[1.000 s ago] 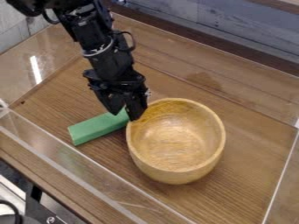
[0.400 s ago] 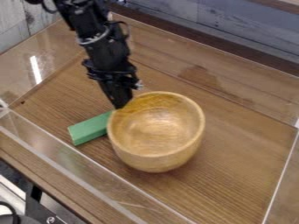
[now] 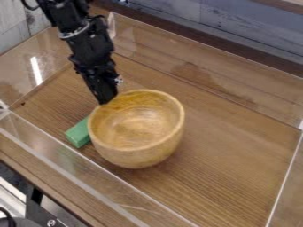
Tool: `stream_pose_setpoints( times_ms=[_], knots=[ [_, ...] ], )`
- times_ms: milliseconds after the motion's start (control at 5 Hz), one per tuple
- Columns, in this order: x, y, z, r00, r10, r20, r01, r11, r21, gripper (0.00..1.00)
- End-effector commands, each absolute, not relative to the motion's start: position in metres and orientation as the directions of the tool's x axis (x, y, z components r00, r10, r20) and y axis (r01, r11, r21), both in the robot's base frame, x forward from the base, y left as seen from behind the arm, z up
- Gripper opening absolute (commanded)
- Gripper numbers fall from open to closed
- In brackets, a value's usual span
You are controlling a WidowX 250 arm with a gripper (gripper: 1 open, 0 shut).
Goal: Remove the green block from the brown bowl and put it on the table
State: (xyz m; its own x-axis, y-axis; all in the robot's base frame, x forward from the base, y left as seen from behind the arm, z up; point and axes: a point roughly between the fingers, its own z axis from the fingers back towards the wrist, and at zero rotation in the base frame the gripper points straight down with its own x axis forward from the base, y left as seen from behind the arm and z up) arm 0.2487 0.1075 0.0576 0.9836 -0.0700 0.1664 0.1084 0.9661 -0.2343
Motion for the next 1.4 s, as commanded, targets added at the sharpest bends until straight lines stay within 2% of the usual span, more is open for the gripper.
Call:
stream_pose_setpoints(
  times_ms=[0,200,1000,1200],
  knots=[
    [0.253,0.124,0.065,0.980,-0.043,0.192,0.086,0.972,-0.218,0.00],
    [0.254,0.127,0.064,0.982,0.009,0.187,0.036,0.972,-0.233,0.00],
    [0.272,0.095,0.090,0.972,-0.049,0.228,0.104,0.967,-0.233,0.00],
    [0.278,0.085,0.106,0.965,-0.090,0.245,0.149,0.961,-0.232,0.00]
  ],
)
